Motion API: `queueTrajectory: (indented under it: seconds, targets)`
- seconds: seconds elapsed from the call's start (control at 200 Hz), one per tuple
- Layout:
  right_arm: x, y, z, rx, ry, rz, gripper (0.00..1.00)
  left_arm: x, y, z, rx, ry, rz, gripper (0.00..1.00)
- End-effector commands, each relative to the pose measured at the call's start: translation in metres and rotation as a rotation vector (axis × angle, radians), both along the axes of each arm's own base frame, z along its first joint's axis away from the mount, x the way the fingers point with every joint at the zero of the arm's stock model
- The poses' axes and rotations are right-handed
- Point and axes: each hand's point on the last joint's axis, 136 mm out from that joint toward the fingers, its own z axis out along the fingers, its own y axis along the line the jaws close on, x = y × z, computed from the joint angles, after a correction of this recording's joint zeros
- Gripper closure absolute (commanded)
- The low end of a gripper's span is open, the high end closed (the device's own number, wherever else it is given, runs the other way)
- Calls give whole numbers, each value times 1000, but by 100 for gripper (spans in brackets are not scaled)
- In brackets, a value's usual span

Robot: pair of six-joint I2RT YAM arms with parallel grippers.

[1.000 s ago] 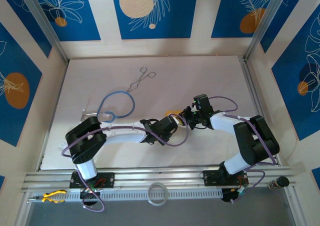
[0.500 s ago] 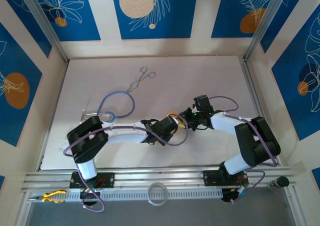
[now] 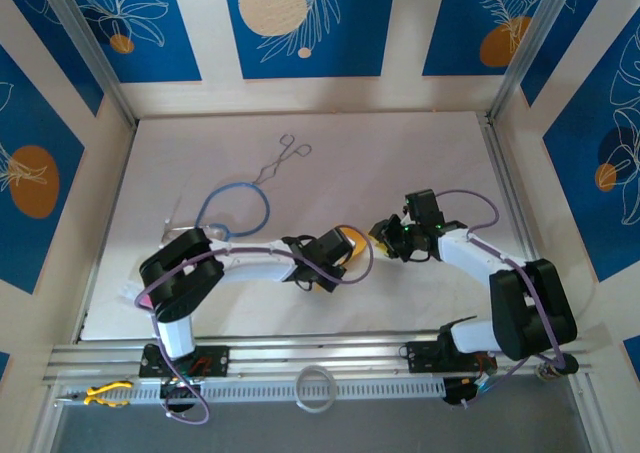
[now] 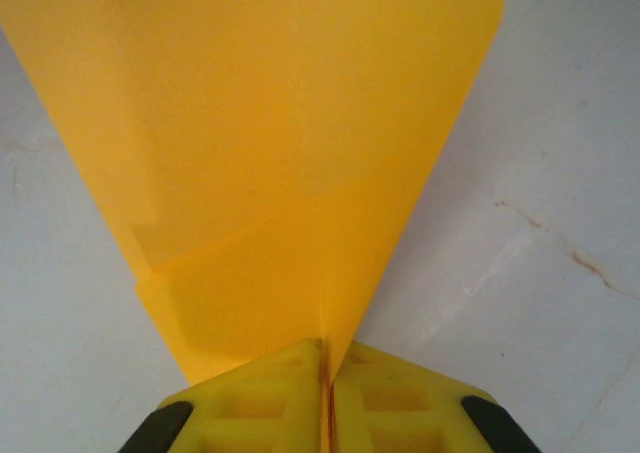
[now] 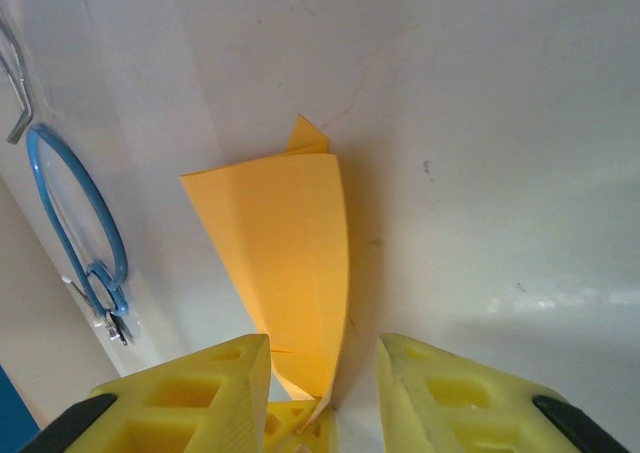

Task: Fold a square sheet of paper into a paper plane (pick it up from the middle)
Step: Fold the wing for the fifth time at the center of the table.

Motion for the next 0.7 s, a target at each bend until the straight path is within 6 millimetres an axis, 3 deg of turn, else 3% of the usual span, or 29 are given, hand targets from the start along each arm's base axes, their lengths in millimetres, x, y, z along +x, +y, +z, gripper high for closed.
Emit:
queueTrajectory:
  seconds: [0.0,0.18,0.47,0.695]
  targets:
    - [-10,-2,-2,-9,10,27,67,1,-6,-1,-75,69,28,91]
    - [-8,10,4,31,-25,97,67,6,-11,6,-205,145,57,100]
    - [-13,27,6,35,-76,201,68,15,-10,0,-405,312,142,100]
    - [-18,46,-1,67,-92,288,80,16,-2,-8,-495,385,204,100]
